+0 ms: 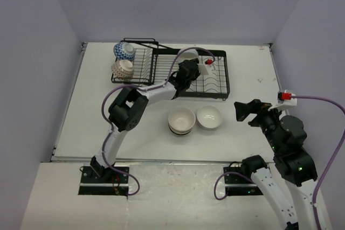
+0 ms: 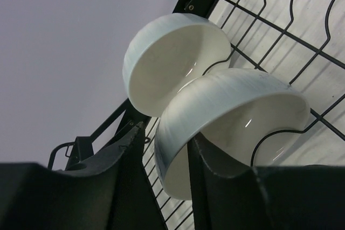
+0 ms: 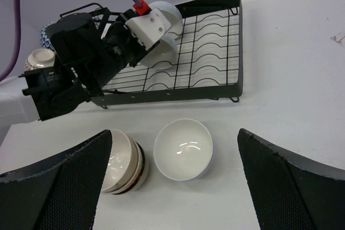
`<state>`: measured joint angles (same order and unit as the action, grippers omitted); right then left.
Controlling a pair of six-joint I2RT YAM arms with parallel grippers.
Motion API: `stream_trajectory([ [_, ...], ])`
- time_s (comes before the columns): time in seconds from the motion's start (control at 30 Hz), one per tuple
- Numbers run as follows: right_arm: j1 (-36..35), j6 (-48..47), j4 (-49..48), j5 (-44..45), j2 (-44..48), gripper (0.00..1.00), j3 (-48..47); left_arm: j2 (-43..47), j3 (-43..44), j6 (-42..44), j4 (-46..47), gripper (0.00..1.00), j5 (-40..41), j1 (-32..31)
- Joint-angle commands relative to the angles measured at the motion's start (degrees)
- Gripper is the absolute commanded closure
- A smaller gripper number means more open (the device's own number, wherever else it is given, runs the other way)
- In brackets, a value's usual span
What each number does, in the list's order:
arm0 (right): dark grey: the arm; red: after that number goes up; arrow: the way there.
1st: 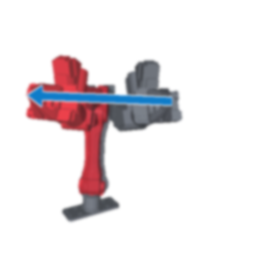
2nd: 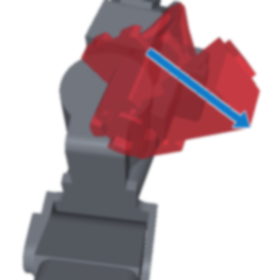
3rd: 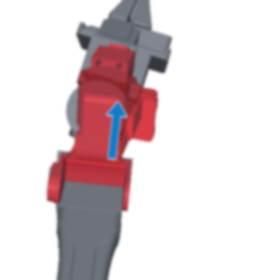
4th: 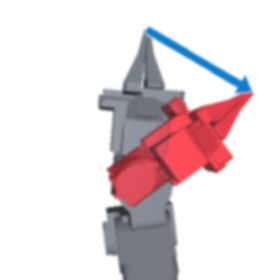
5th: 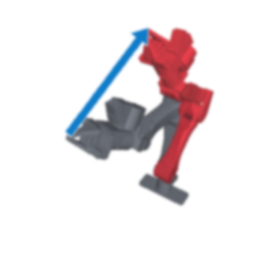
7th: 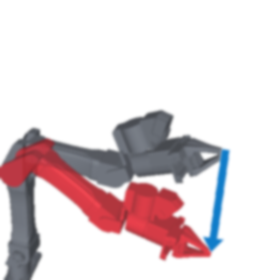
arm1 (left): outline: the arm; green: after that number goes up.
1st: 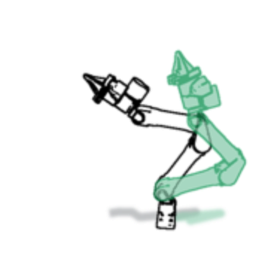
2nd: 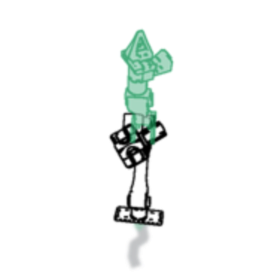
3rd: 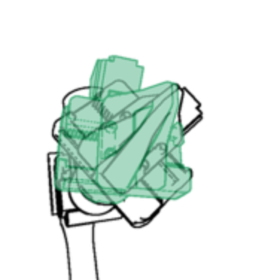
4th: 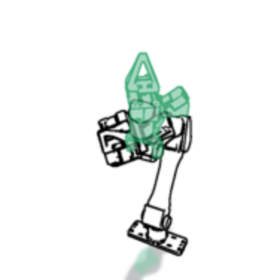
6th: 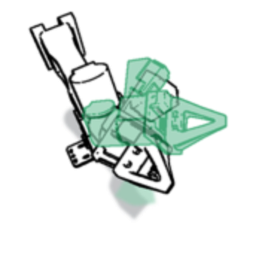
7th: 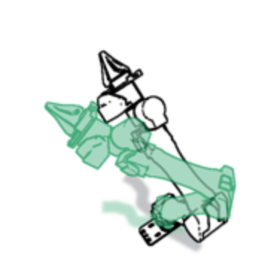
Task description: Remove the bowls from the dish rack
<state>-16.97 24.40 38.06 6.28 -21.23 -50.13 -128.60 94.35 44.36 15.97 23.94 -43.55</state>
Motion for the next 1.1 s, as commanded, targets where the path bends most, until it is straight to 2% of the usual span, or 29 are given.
stream_trajectory([
  [0.0, 0.01, -1.29, -1.77, -0.05, 0.31, 0.01, -0.14, -1.48, 0.66, 1.7, 4.78, 0.62, 1.28, 0.31],
  [0.13, 0.01, -1.46, -1.85, 0.39, 0.84, 0.01, -0.06, -2.62, 0.58, 1.7, 4.95, 0.71, 1.11, 0.31],
  [0.2, 0.01, -1.55, -1.85, 0.4, 1.02, 0.01, 0.03, -3.41, 0.49, 1.61, 5.48, 0.79, 1.54, 0.31],
  [0.23, 0.01, -1.55, -1.85, 0.48, 1.11, 0.01, 0.03, -3.76, 0.58, 1.61, 5.83, 0.84, 2.24, 0.31],
  [0.27, 0.01, -1.64, -1.94, 0.48, 1.19, 0.01, 0.12, -4.12, 0.58, 1.7, 6.35, 0.95, 2.51, 0.31],
  [0.3, 0.01, -1.73, -2.03, 0.48, 1.28, 0.01, 0.21, -4.73, 0.58, 1.78, 6.79, 1.0, 2.95, 0.31],
  [0.53, 0.01, -1.99, -2.29, 0.57, 1.55, 0.01, 0.47, -6.58, 0.4, 2.92, 14.43, 1.0, 9.96, 0.31],
  [0.7, 0.01, -2.08, -2.38, 0.4, 1.9, 0.01, 0.65, -6.93, -2.23, 6.0, 25.59, 1.0, 13.58, 0.31],
  [0.83, 0.01, -2.08, -2.73, 0.05, 2.69, 0.01, 0.91, -7.02, -4.78, 7.84, 35.5, 1.0, 13.94, 0.31],
  [1.07, 0.01, -2.17, -3.26, -0.83, 4.09, 0.01, 1.35, -9.65, -7.51, 9.52, 46.86, 1.0, 13.41, 0.4],
])
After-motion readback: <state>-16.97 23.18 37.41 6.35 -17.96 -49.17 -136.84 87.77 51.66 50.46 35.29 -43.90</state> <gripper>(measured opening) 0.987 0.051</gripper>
